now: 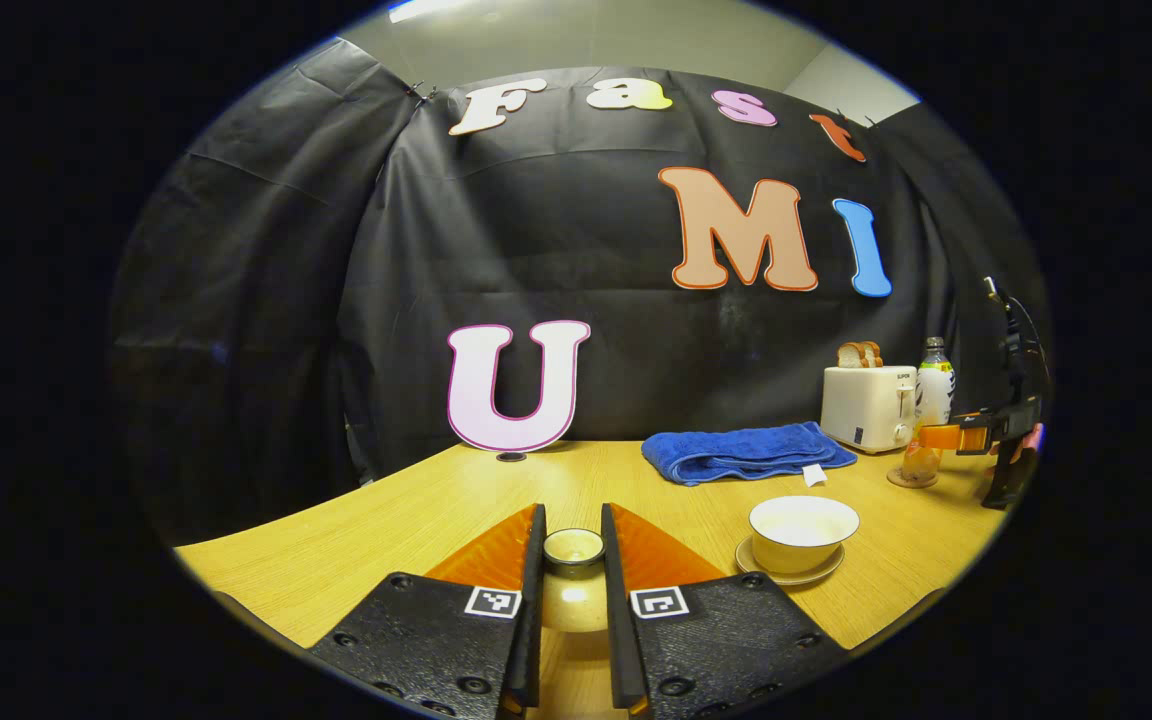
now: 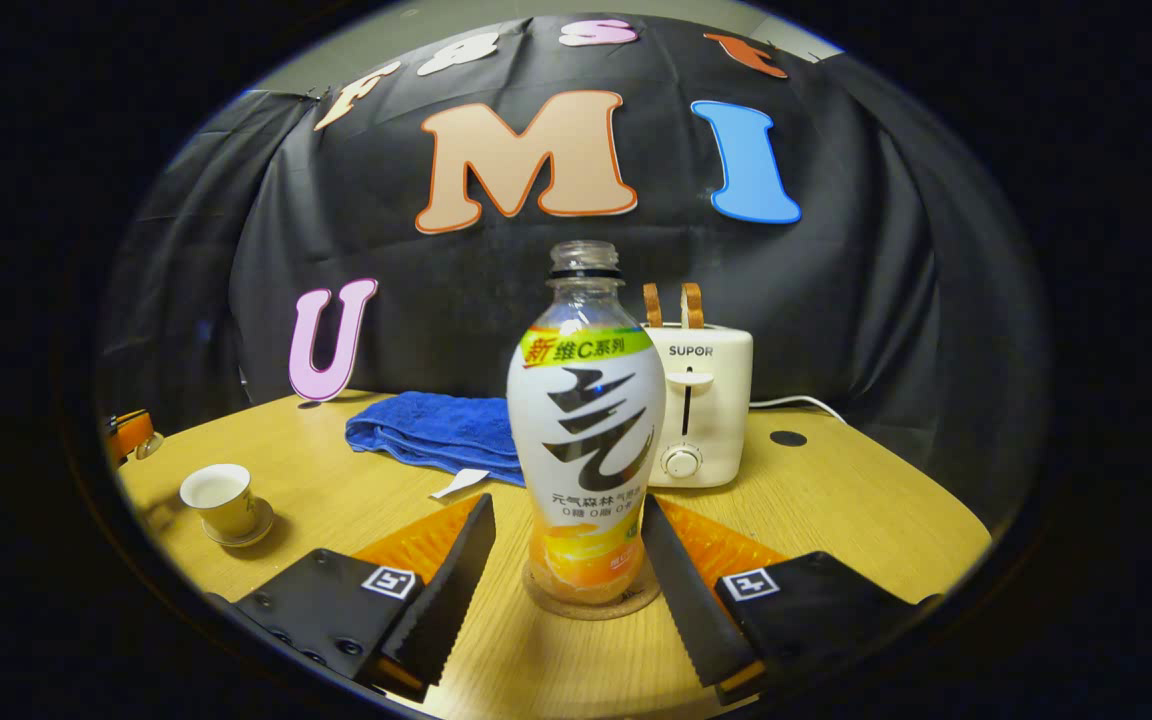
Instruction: Open the teacup lid with one hand, grasp the water bottle and pour water into the teacup with the other hand; after pouring, place the water bottle on the coaster and then close the teacup lid.
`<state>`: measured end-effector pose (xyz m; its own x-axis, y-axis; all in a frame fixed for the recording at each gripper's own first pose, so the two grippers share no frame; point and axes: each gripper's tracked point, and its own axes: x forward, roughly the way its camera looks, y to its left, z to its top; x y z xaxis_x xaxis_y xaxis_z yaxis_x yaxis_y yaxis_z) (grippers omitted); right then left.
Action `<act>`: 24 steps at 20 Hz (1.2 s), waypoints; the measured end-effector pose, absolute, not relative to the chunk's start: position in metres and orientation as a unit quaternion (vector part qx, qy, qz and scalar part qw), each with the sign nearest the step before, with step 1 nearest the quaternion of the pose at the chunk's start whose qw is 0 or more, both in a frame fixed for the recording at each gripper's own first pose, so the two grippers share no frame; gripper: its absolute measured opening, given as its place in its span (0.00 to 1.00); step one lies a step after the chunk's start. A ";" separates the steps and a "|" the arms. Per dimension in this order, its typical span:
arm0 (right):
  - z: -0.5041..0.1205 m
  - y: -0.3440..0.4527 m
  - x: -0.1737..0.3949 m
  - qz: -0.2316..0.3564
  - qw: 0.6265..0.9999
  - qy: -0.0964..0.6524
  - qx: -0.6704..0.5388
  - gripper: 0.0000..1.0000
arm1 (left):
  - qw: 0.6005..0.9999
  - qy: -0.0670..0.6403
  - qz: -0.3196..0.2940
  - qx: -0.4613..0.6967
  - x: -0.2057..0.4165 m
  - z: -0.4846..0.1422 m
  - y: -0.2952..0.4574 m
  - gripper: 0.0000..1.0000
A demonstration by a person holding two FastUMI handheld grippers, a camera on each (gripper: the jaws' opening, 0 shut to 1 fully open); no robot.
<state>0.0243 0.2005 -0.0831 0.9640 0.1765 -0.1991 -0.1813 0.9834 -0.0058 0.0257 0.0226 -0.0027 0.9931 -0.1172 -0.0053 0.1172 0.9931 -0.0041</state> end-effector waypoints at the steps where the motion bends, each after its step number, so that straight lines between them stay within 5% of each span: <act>1: -0.082 0.200 0.019 0.091 0.991 0.093 -0.009 0.91 | 0.998 0.003 -0.061 -0.002 0.025 -0.004 0.022 0.25; 3: -0.076 0.198 0.006 0.093 0.993 0.078 -0.005 0.98 | 0.998 0.003 -0.063 -0.002 0.028 -0.003 0.020 0.25; 5: -0.072 0.194 -0.007 0.093 0.994 0.062 -0.008 0.90 | 0.997 0.003 -0.072 -0.003 0.031 -0.004 0.013 0.25; 22: -0.049 0.146 -0.069 0.035 0.999 0.009 -0.003 0.90 | 0.975 0.002 -0.222 -0.008 0.054 -0.003 -0.084 0.25; 23: -0.048 0.145 -0.069 0.032 0.999 0.009 -0.003 0.96 | 0.973 0.003 -0.233 -0.008 0.054 -0.004 -0.091 0.25; 24: -0.048 0.145 -0.070 0.030 0.999 0.009 -0.003 0.91 | 0.970 0.002 -0.243 -0.009 0.053 -0.003 -0.099 0.25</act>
<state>-0.0701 0.1448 -0.0477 0.9980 0.0608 -0.0181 -0.0609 0.9981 -0.0054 0.0529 -0.0988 -0.0026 0.8819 -0.4715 0.0011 0.4714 0.8817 -0.0183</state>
